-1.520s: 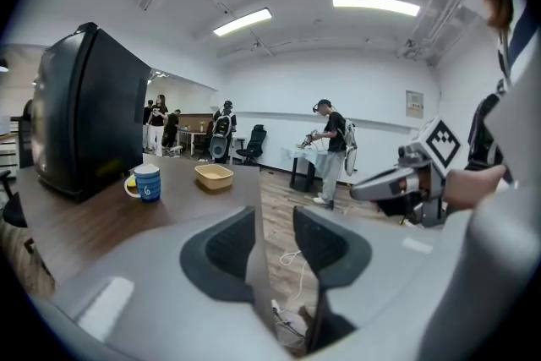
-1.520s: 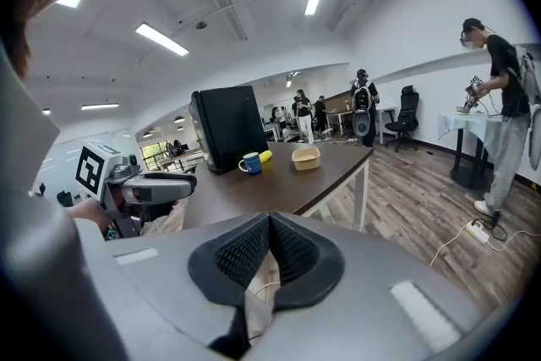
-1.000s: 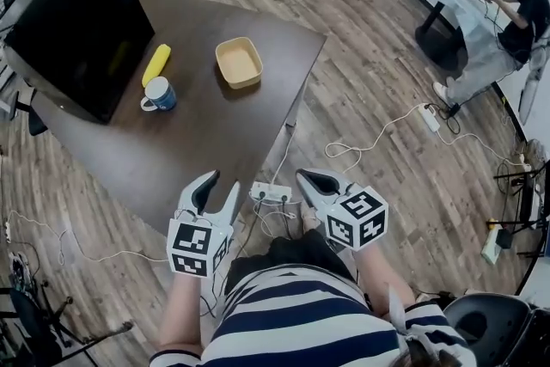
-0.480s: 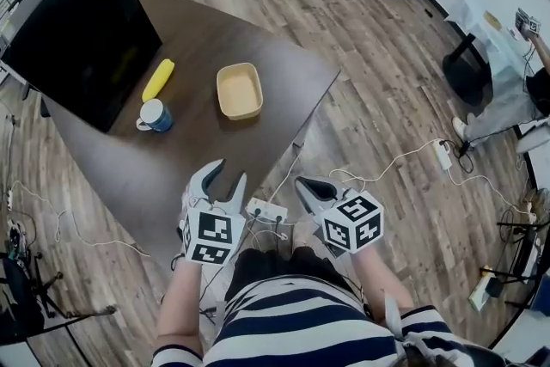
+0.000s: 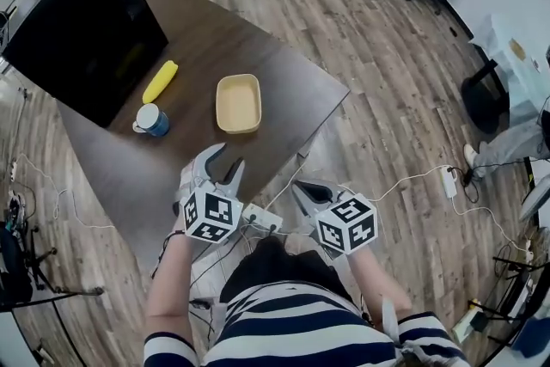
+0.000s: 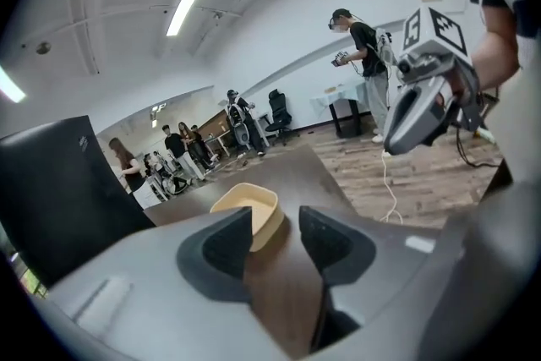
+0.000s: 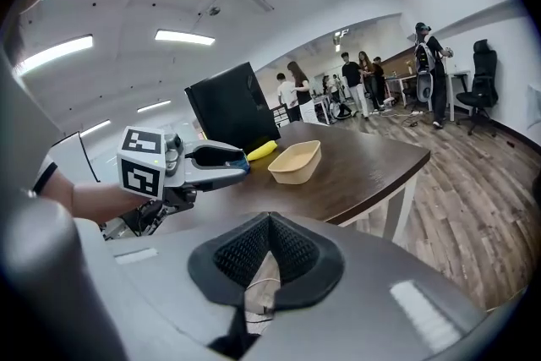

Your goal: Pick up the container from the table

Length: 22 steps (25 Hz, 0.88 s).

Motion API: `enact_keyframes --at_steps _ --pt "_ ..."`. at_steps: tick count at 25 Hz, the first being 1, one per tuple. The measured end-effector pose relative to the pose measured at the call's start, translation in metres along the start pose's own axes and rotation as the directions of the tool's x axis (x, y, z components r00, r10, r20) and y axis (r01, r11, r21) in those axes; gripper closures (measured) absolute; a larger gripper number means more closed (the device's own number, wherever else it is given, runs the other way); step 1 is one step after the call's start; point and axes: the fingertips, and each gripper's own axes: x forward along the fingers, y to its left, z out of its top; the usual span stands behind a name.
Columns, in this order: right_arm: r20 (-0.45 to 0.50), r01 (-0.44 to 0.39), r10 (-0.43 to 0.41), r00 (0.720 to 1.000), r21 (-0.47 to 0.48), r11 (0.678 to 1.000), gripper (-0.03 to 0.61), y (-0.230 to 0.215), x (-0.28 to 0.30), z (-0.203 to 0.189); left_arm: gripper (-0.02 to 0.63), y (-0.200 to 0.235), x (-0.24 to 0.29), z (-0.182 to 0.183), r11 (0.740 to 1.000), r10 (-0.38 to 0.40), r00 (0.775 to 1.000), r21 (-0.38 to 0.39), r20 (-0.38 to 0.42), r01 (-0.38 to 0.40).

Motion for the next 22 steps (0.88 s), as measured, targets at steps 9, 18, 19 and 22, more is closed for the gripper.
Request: enact_keyframes --at_steps 9,18,19,22 --pt "-0.069 -0.073 0.070 0.995 -0.036 0.997 0.581 -0.026 0.036 0.004 0.614 0.007 0.074 -0.021 0.988 -0.062 0.993 0.131 -0.104 0.075" --pt "-0.127 -0.123 0.118 0.985 -0.033 0.992 0.581 -0.039 0.059 -0.003 0.614 0.015 0.115 -0.039 0.976 -0.128 0.967 0.147 -0.222 0.163" --pt "-0.131 -0.128 0.123 0.984 -0.030 0.991 0.581 -0.040 0.060 -0.004 0.614 0.014 0.118 -0.039 0.972 -0.140 0.962 0.153 -0.234 0.178" --pt "-0.141 -0.136 0.132 0.981 -0.026 0.990 0.581 -0.043 0.064 -0.008 0.614 0.010 0.124 -0.038 0.963 -0.160 0.955 0.172 -0.251 0.206"
